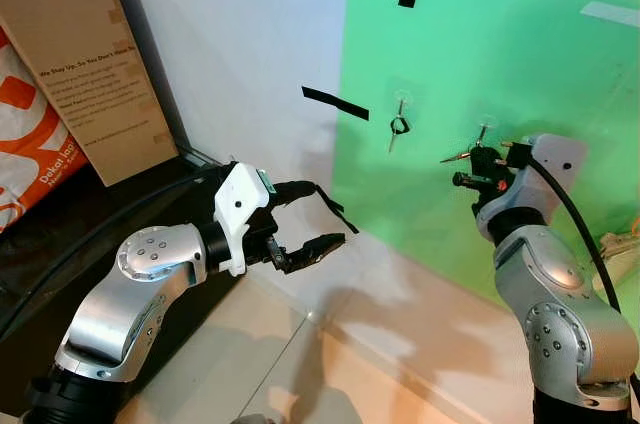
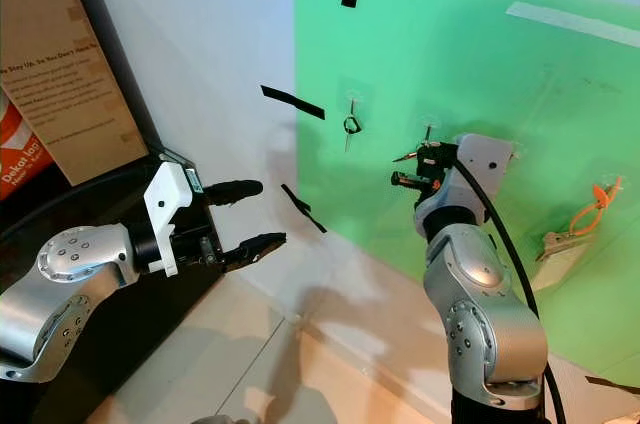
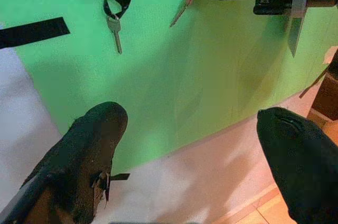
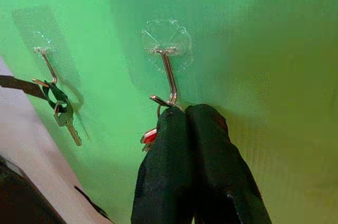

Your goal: Hang keys on a hook

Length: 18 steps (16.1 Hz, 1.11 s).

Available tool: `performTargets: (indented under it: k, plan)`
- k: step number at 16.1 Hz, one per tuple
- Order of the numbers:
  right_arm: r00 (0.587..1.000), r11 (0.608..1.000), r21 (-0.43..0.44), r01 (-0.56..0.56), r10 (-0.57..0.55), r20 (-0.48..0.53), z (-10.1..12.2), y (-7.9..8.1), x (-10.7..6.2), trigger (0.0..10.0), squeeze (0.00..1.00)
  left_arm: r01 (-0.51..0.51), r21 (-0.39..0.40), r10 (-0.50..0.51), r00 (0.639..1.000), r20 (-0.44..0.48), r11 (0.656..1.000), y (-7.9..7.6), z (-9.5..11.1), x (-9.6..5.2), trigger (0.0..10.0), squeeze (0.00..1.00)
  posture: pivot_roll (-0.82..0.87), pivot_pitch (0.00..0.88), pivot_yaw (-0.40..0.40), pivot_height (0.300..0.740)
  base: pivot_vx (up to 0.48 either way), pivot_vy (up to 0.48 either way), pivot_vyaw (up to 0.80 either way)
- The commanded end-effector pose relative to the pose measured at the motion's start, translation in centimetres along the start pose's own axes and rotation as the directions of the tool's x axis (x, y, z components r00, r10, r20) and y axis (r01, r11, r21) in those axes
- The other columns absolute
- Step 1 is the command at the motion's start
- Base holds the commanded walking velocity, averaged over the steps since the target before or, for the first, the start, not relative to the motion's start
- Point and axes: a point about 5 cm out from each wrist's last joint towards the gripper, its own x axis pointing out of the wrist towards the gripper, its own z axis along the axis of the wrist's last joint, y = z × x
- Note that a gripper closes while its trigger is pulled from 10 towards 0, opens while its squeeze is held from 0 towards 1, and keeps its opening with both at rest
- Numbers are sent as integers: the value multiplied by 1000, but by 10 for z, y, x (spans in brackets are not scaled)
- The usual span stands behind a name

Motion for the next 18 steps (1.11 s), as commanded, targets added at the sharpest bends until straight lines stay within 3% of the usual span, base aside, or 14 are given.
performTargets:
  k: [1,4,5,8,9,15,16,18]
  plan:
    - [991,999,-23,42,-44,-130,-23,-7,1,10000,0,5,8,-5,1000,-3,1000,1,2,2,10000,0,-36,0,21,740,0,0,0]
    - [993,999,-19,45,-47,-110,-19,-7,2,10000,0,6,13,-6,1000,1,1000,2,2,3,10000,0,-38,0,23,740,0,0,0]
    - [994,999,-13,44,-45,-99,-18,-7,3,10000,1000,7,14,-7,1000,2,1000,2,2,3,10000,0,-38,0,23,740,0,0,0]
    - [997,999,-29,31,-33,-74,-16,-7,2,10000,1000,6,14,-6,1000,3,1000,2,2,3,10000,0,-38,0,24,740,0,0,0]
    - [998,1000,5,-17,18,-56,-15,-5,1,10000,1000,5,15,-5,1000,4,1000,2,2,3,10000,0,-39,0,26,740,0,0,0]
    - [993,994,-5,-112,112,-33,-10,-3,-4,10000,1000,-6,13,6,1000,8,1000,2,-1,2,10000,0,-44,0,32,740,0,0,0]
    - [985,985,-7,-173,173,-4,-7,-2,-8,10000,1000,-18,9,18,1000,10,1000,1,-3,1,10000,0,-44,0,32,740,0,0,0]
    - [983,984,0,-180,180,37,-3,-1,-8,10000,1000,-30,9,29,1000,12,1000,1,-3,1,10000,0,-43,0,28,740,0,0,0]
